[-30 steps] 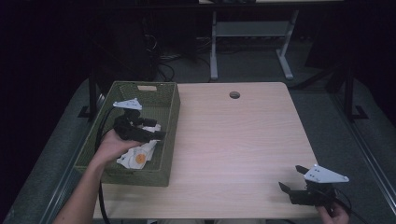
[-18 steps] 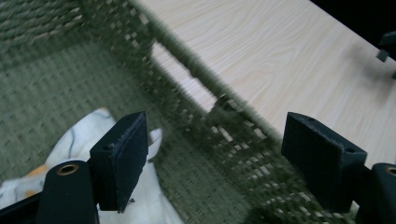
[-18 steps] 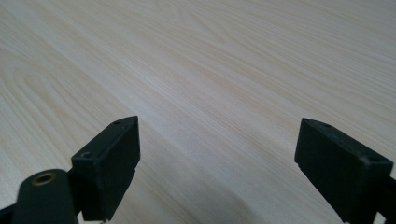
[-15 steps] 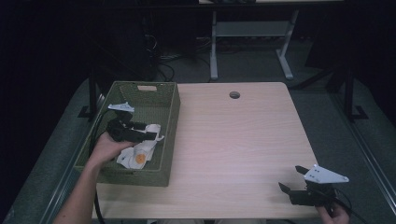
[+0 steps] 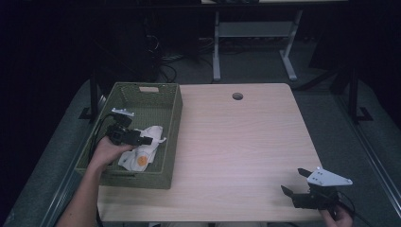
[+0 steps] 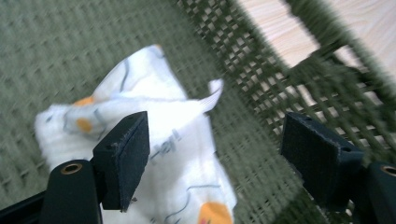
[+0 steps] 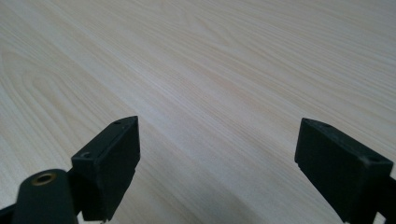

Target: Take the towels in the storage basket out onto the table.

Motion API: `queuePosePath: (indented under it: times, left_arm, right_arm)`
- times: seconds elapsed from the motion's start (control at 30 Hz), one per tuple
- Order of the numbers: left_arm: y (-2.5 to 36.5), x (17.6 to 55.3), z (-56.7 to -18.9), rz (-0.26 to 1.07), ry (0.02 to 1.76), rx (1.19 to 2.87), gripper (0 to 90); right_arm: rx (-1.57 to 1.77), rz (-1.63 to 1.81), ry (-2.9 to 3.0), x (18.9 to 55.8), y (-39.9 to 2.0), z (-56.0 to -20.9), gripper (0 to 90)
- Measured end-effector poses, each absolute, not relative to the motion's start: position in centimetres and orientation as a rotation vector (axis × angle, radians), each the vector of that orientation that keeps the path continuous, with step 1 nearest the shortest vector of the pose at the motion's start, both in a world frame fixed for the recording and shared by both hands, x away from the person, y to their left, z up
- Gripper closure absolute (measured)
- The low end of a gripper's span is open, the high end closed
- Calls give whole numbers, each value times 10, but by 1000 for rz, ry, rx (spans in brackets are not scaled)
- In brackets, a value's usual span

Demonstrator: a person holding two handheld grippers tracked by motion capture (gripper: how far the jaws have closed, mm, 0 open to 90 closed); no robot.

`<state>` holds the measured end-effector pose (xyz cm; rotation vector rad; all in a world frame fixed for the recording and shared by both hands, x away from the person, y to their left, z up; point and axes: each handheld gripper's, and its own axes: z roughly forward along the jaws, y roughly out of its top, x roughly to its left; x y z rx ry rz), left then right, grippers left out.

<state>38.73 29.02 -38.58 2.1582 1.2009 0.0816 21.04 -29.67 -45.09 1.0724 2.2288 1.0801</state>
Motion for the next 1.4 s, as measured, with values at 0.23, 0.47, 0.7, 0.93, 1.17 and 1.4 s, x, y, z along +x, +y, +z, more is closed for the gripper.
queuePosePath:
  times: [0.23,0.47,0.7,0.93,1.17,1.4]
  left_arm:
    - [292,390,-395,83,1264,2199,285]
    - [287,396,-404,90,1361,2327,325]
    - [284,402,-410,62,1396,2353,325]
    - [281,406,-421,46,1465,2425,321]
    - [274,407,-427,69,1474,2502,342]
    - [267,408,-427,107,1486,2539,387]
  right_arm:
    - [1056,1079,2229,210,-296,-450,139]
    - [1050,1081,2236,211,-295,-450,139]
    - [1051,1084,2238,210,-295,-450,139]
    - [1052,1086,2245,212,-294,-451,139]
    - [1054,1091,2238,211,-295,-451,138]
    - [1050,1095,2240,211,-294,-450,138]
